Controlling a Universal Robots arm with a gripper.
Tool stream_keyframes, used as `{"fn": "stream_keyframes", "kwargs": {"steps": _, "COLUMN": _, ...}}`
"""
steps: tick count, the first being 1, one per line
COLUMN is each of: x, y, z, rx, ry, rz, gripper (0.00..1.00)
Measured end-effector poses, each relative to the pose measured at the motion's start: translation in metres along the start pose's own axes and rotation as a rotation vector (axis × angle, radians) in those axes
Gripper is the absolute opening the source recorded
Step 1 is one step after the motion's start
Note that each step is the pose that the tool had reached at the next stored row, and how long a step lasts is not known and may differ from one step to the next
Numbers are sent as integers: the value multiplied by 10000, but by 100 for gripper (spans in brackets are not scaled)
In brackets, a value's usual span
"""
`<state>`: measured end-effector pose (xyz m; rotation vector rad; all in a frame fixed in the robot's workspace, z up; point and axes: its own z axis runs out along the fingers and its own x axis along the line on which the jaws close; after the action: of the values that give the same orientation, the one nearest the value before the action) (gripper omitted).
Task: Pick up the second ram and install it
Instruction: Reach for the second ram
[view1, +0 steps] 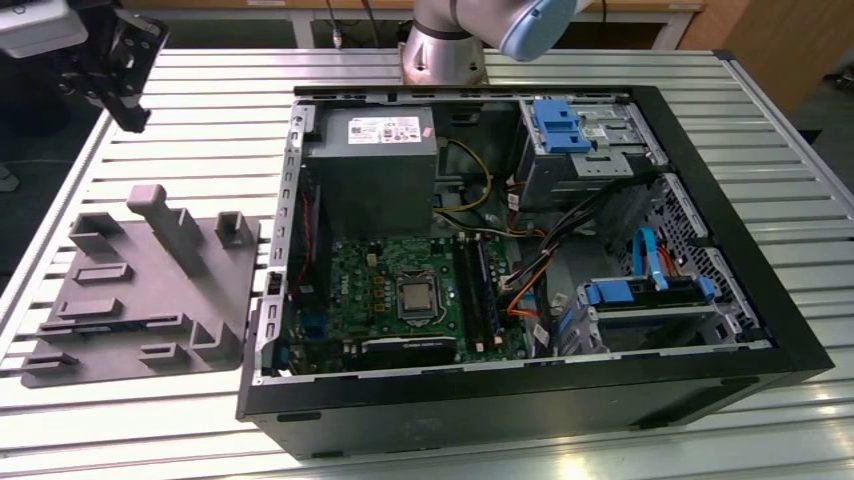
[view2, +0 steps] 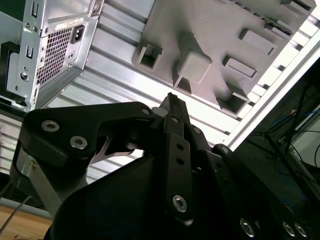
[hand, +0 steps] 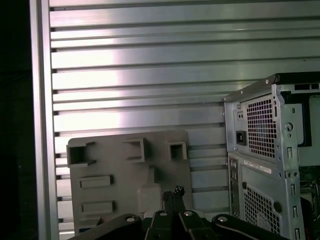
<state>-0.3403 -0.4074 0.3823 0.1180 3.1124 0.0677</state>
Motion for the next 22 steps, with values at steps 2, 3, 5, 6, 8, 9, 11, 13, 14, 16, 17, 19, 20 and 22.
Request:
{"fn": "stream_keyframes", "kwargs": {"steps": 2, "x": 13, "y": -2, "z": 0, "rx": 0, "ry": 0, "rz": 0, "gripper": 11}}
{"fn": "stream_keyframes", "kwargs": {"steps": 3, "x": 17, "y": -3, "z": 0, "rx": -1, "ry": 0, "rz": 0, "gripper": 11}}
{"fn": "stream_keyframes", "kwargs": {"steps": 5, "x": 28, "y": -5, "z": 1, "rx": -1, "ry": -1, "rz": 0, "gripper": 11}}
{"fn": "stream_keyframes", "kwargs": {"steps": 6, "x": 33, "y": -6, "z": 1, "rx": 0, "ry": 0, "rz": 0, "gripper": 11}}
{"fn": "stream_keyframes", "kwargs": {"steps": 8, "x": 44, "y": -8, "z": 1, "rx": 0, "ry": 0, "rz": 0, "gripper": 11}}
{"fn": "stream_keyframes", "kwargs": {"steps": 9, "x": 49, "y": -9, "z": 1, "rx": -1, "ry": -1, "rz": 0, "gripper": 11}}
{"fn": "stream_keyframes", "kwargs": {"steps": 11, "x": 60, "y": -10, "z": 1, "rx": 0, "ry": 0, "rz": 0, "gripper": 11}}
{"fn": "stream_keyframes", "kwargs": {"steps": 13, "x": 73, "y": -12, "z": 1, "rx": 0, "ry": -1, "rz": 0, "gripper": 11}}
{"fn": "stream_keyframes", "kwargs": {"steps": 14, "x": 78, "y": -13, "z": 0, "rx": 0, "ry": 0, "rz": 0, "gripper": 11}}
{"fn": "stream_keyframes", "kwargs": {"steps": 16, "x": 87, "y": -15, "z": 0, "rx": 0, "ry": 0, "rz": 0, "gripper": 11}}
{"fn": "stream_keyframes", "kwargs": {"steps": 17, "x": 92, "y": -16, "z": 1, "rx": 0, "ry": -1, "rz": 0, "gripper": 11}}
{"fn": "stream_keyframes", "kwargs": {"steps": 19, "x": 103, "y": -17, "z": 0, "rx": 0, "ry": -1, "rz": 0, "gripper": 11}}
{"fn": "stream_keyframes", "kwargs": {"steps": 20, "x": 109, "y": -18, "z": 1, "rx": 0, "ry": -1, "rz": 1, "gripper": 11}}
{"fn": "stream_keyframes", "kwargs": {"steps": 22, "x": 116, "y": -20, "z": 1, "rx": 0, "ry": 0, "rz": -1, "gripper": 11}}
